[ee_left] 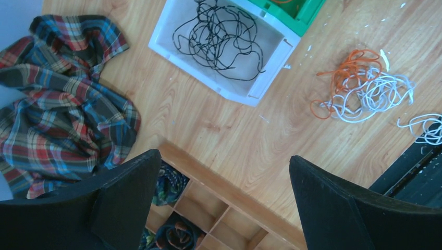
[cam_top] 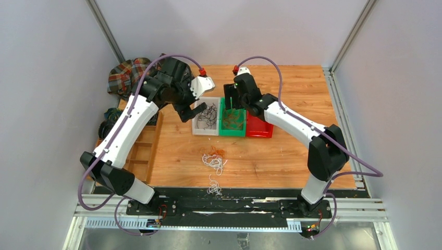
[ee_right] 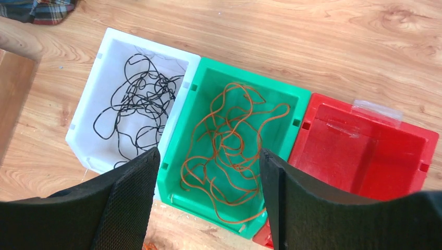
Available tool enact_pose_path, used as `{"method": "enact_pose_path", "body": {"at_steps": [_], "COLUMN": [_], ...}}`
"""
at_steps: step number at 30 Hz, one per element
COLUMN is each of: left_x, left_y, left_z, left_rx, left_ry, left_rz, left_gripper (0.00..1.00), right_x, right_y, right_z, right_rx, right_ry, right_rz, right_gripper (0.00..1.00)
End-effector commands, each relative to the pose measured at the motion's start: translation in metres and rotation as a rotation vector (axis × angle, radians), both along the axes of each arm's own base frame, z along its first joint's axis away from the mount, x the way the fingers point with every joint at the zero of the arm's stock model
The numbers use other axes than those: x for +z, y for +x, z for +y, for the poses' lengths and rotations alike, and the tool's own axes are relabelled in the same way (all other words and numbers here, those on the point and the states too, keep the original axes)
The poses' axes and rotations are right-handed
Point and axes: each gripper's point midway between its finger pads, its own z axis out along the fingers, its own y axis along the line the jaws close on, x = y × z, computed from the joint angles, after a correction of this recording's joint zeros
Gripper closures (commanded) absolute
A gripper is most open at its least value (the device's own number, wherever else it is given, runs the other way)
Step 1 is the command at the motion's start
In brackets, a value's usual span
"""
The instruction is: Untangle the cables
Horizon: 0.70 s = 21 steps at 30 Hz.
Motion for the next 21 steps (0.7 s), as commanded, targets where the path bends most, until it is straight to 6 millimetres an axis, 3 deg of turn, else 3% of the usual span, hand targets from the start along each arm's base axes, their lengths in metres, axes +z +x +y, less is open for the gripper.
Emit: {"method": "enact_pose_path", "body": {"at_steps": [1, 4, 7, 11, 15, 18, 21], "left_x": [0.019, 0.022, 0.02, 0.012, 0.003, -0.002, -0.003], "left_y": [0.005, 0.003, -0.001, 0.001, -0.003, -0.01, -0.015], "left_z": [0.013, 0.017, 0.021, 0.032, 0.041, 0.041, 0.042], "left_rx": [0.031, 0.036, 0.026, 0.089, 0.108, 0.096, 0.091], "left_ry": [0.024, 0.038, 0.055, 0.061, 0.07, 0.064, 0.057], "left_rz": [-0.052, -0.058, -0.055, -0.026, -0.001, 0.013, 0.017], "left_gripper": [0.02, 0.02, 0.02, 0.02, 0.02, 0.02, 0.02], "right_x": [-0.003, -0.005, -0.004, -0.019, -0.052, -0.077, -0.09], "right_y": [-0.012, -0.019, -0.042, -0.096, -0.148, -0.162, -0.16], "right_z": [-0.01, -0.007, 0.009, 0.042, 0.064, 0.071, 0.079], "right_rx": [0.0, 0.021, 0.099, 0.249, 0.362, 0.38, 0.387], "right_ry": [-0.065, -0.062, -0.049, -0.041, -0.07, -0.1, -0.1], "right_rz": [0.032, 0.051, 0.047, 0.013, 0.033, 0.084, 0.093], "right_gripper": [0.3, 0.3, 0.31, 0.34, 0.38, 0.4, 0.4]}}
